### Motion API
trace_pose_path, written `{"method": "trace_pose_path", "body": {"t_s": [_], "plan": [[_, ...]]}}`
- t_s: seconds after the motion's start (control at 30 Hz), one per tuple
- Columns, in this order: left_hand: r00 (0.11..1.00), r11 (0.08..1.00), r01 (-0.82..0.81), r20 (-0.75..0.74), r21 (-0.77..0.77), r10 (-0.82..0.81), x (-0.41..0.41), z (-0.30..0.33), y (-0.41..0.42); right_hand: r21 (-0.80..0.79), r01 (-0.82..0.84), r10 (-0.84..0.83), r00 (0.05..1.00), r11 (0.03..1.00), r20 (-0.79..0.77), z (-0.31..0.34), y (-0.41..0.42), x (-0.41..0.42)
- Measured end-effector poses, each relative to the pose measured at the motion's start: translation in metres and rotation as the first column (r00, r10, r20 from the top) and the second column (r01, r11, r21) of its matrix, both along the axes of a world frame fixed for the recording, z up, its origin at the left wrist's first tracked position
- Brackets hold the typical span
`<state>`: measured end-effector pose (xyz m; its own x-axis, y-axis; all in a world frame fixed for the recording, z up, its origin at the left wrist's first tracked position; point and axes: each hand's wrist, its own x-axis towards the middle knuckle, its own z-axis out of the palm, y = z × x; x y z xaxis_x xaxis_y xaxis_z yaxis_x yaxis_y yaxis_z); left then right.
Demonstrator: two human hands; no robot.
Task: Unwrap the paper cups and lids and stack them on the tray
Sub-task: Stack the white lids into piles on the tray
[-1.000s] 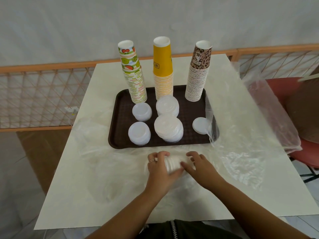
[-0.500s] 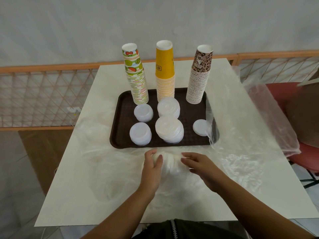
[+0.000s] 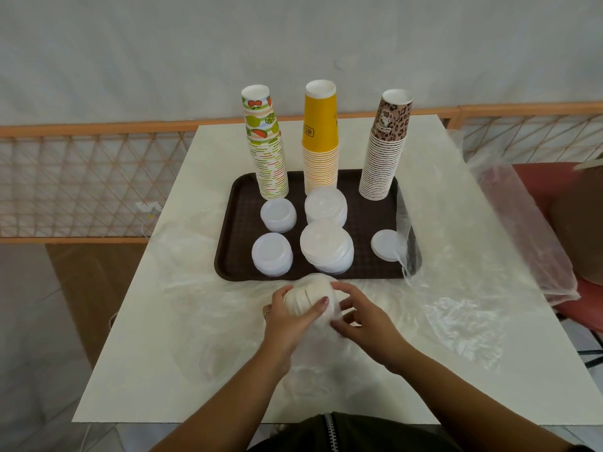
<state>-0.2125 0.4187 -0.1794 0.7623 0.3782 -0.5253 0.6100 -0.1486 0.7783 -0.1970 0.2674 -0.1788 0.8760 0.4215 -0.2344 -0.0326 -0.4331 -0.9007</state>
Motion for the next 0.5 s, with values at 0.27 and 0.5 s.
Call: {"method": "trace_pose_path", "body": {"t_s": [0.27,0.5], "plan": [[0.997,0.987,-0.079,-0.006,-0.143,0.079,0.002,-0.004,0.003,0.015,0.264,-0.262,0.947,0.964,0.186,-0.005,0.017,0.005],[0.987,0.898,-0.158,-0.032,-0.410,0.159,0.001,-0.003,0.013,0.367,0.700,-0.333,0.650,0.613,-0.683,-0.001,0.014,0.011]]}}
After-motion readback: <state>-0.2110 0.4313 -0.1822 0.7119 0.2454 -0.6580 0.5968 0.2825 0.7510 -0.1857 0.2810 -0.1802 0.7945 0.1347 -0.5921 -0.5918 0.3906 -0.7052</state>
